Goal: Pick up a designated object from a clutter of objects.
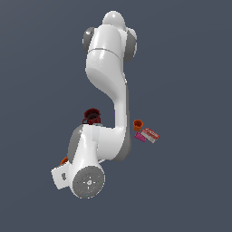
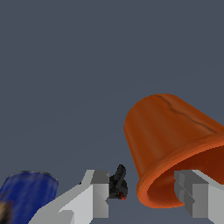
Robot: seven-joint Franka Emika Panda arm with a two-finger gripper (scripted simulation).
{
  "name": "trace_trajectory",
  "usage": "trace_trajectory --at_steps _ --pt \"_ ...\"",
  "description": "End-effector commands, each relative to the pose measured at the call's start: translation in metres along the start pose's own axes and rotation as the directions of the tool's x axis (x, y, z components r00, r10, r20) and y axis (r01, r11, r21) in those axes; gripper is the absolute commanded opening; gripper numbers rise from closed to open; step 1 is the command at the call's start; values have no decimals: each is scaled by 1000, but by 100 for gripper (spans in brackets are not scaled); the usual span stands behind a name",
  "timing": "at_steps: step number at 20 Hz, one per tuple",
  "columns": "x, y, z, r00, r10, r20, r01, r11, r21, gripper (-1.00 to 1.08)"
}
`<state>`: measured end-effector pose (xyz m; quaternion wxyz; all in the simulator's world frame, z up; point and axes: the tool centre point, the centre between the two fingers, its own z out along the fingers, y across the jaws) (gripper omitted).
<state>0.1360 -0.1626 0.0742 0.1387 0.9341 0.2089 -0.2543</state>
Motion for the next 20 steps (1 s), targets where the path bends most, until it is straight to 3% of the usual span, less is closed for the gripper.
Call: trace_trajectory --at_steps 1,5,6,20 --pt "0 0 6 1000 0 0 0 1000 0 28" --pt "1 0 10 1000 0 0 0 1000 -1 28" --pt "1 0 10 1000 0 0 0 1000 -1 -100" --pt "-1 -1 9 1000 0 1 0 1000 -1 -100"
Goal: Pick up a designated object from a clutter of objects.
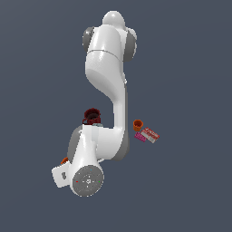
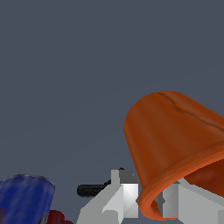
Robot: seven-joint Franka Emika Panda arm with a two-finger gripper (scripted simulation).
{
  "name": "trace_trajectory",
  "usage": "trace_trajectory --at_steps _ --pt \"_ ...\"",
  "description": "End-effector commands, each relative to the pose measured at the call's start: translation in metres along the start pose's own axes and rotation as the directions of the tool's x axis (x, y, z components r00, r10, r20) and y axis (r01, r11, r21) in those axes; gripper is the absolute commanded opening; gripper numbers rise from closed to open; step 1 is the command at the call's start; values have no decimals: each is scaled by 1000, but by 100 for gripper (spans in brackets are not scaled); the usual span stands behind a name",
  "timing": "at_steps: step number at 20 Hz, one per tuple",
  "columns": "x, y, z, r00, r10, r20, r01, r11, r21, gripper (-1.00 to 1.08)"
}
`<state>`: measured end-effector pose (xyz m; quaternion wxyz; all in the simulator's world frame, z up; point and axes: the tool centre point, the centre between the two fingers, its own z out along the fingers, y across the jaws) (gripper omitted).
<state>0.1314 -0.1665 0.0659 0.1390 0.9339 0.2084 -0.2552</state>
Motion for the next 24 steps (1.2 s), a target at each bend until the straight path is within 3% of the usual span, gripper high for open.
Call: trace_trajectory --at_steps 1,13,24 --pt "-1 -2 -2 1000 0 -1 0 1000 -1 -100" --pt "-16 -37 -32 1000 -1 -1 1 1000 -1 -100" --pt "-52 -119 -103 1000 -3 0 3 1000 -3 -100"
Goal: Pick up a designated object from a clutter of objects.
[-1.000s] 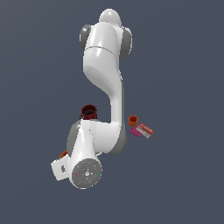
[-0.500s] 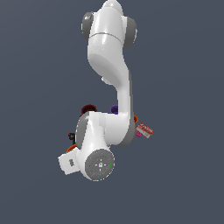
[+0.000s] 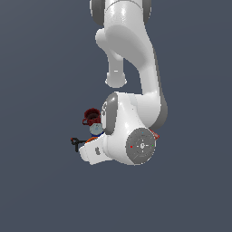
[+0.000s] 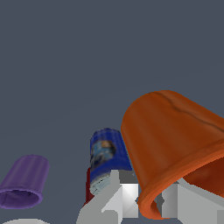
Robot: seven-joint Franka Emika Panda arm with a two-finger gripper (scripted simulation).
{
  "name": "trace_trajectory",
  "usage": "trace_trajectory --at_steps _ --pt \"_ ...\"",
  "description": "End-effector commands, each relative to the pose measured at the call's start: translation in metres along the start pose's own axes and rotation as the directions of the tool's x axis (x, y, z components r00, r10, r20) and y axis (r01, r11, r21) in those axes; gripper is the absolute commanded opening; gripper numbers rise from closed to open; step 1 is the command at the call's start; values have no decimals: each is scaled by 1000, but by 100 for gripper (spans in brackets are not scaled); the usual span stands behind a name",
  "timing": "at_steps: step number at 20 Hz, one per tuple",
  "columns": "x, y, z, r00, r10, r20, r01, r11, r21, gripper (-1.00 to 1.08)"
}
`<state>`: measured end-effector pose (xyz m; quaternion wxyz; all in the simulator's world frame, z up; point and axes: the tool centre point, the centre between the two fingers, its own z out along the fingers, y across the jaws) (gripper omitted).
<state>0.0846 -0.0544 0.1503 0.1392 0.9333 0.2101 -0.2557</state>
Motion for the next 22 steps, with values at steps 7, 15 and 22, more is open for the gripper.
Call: trace_trajectory --at_steps 7,15,22 --pt "-32 -71 -64 1000 0 -1 0 1000 -3 -100" --pt "-62 -139 -125 1000 -1 0 1 1000 -3 -100" --pt "-86 -197 -177 1000 -2 0 2 1000 -3 -100"
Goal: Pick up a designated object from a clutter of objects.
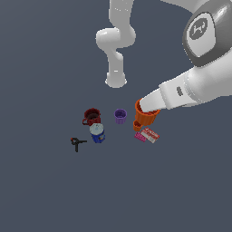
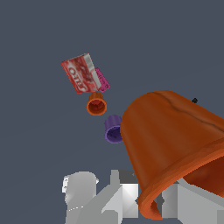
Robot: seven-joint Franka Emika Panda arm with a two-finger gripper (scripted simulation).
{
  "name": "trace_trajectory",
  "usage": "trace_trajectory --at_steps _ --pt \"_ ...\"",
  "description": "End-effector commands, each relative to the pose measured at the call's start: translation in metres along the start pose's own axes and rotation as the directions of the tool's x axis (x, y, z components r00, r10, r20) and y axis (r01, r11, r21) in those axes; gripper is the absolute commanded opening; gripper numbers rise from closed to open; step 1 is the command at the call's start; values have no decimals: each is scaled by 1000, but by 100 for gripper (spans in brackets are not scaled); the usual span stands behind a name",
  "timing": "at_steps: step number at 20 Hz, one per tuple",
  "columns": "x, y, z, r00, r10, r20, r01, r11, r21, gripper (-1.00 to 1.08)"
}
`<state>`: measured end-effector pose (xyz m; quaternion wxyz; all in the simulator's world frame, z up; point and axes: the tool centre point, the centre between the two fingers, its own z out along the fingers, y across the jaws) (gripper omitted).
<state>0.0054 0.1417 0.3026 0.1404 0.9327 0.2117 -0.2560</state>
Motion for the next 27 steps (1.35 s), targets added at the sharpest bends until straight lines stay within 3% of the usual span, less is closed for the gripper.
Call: trace_trajectory --at_steps 1,12,19,27 --pt "-9 -20 -19 1000 0 -1 0 1000 0 -100" --pt "-37 -93 -88 1000 2 -2 -2 1000 3 -100" --pt "-43 -113 -107 1000 4 -3 -4 1000 3 -100" --pt "-44 -117 -113 1000 5 -3 -5 1000 4 -100"
